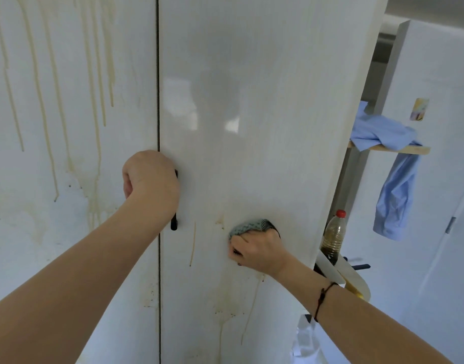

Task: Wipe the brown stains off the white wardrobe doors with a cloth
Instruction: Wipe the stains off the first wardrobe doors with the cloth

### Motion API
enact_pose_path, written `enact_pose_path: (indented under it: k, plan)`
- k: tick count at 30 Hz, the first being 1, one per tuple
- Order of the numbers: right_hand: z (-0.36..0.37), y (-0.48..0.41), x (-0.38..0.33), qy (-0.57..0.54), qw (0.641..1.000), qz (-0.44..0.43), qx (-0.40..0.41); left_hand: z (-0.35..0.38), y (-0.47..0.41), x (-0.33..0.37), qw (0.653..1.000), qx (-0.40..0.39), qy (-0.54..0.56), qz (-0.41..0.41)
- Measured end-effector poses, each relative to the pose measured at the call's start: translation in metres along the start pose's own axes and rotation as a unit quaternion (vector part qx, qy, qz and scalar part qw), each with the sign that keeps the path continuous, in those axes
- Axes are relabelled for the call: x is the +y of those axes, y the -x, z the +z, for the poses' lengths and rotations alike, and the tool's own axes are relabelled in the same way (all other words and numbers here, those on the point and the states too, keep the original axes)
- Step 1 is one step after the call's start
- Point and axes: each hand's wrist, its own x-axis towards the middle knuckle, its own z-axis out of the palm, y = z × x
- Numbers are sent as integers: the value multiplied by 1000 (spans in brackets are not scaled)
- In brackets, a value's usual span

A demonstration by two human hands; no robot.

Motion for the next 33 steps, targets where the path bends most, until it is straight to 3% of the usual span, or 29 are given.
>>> enact_pose_path:
  k: [2,4,7,9,13,16,18,21,24,26,29,33]
  plan:
    - [-7,-16,29,11,1000,-3,13,6,-1,-3,1000,10,1,5]
    - [-15,-53,58,35,994,84,56,8,-1,-2,1000,11,4,7]
    - [-23,-105,70,50,958,261,105,5,-2,0,1000,2,13,4]
    - [-18,-114,56,37,948,297,112,4,-3,1,1000,-6,12,5]
    - [8,-69,-14,-12,987,146,68,3,-2,-1,1000,-22,2,11]
    - [12,-22,-60,-28,997,-3,-70,-3,2,-3,1000,-17,-1,11]
    - [6,-18,-52,-38,989,-56,-134,1,1,-6,1000,-1,0,15]
    - [-2,-66,-5,-32,996,-4,-83,14,-1,-8,1000,11,21,2]
    - [-16,-129,24,-16,983,182,3,18,-2,-6,998,30,47,-14]
    - [-9,-143,11,-19,969,244,36,18,-1,-7,998,38,49,-19]
    - [15,-109,-44,-46,981,186,35,23,2,-8,996,55,59,-26]
    - [27,-16,-115,-61,984,40,-161,32,5,-16,993,82,73,-39]
